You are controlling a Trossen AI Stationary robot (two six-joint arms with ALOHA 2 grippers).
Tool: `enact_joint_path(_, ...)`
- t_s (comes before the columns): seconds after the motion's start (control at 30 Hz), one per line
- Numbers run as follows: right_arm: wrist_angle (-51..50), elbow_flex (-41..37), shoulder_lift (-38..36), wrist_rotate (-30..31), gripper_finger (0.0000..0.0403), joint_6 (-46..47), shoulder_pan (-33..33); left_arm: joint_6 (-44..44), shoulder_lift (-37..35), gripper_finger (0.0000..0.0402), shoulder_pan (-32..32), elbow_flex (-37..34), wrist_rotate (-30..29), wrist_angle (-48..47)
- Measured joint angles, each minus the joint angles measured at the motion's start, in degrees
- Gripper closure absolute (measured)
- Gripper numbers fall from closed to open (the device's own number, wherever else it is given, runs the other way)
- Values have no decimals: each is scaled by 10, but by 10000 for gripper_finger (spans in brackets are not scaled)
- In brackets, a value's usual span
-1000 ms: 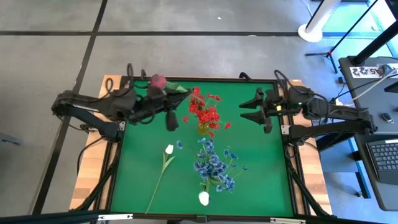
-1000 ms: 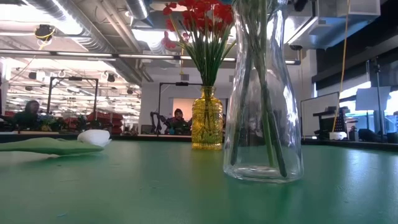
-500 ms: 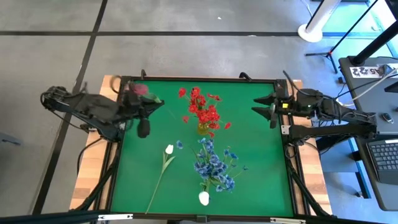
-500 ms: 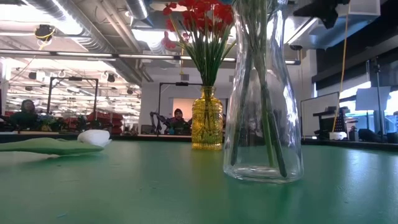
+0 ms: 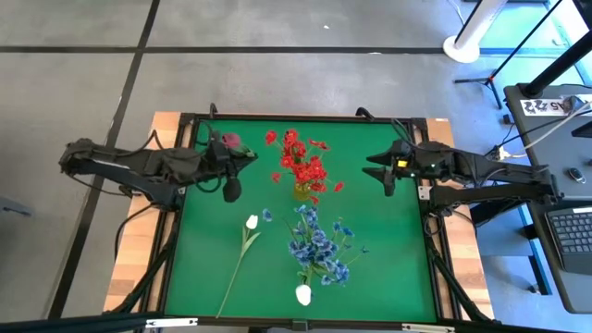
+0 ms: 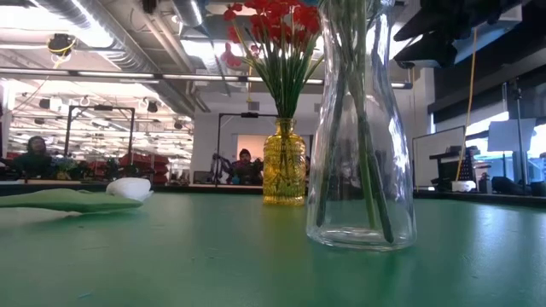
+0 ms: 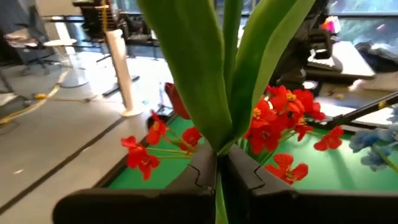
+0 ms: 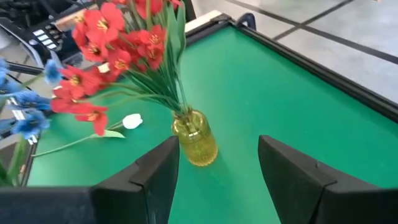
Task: Sort flowers into vase by color
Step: Put the dark red flower into the yellow vase
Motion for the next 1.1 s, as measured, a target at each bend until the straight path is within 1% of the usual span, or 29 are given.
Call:
enact_joint_path(0.1, 2, -1, 4, 2, 184, 2, 0, 0, -9, 401, 30, -40, 44, 48)
enact_joint_path(0.2, 6, -1, 6, 2, 184, 3, 0, -7, -10, 401, 51, -65, 88, 87)
enact_joint_path(0.27, 12, -1, 6, 2, 184, 3, 0, -11, -10, 401, 61, -74, 117, 107)
enact_joint_path(0.4, 13, -1, 6, 2, 184, -1, 0, -14, -10, 401, 73, -80, 150, 128)
enact_joint_path(0.63, 12, -1, 9, 2, 184, -1, 0, -5, 8, 401, 75, -80, 184, 186)
enact_joint_path(0.8, 9, -1, 17, 2, 185, -1, 0, 5, 43, 401, 79, -80, 184, 222)
enact_joint_path(0.9, 16, 0, 26, 2, 185, -1, 0, 5, 60, 401, 84, -80, 185, 228)
enact_joint_path(1.1, 8, 0, 41, -3, 185, -2, 0, 18, 86, 401, 90, -80, 184, 262)
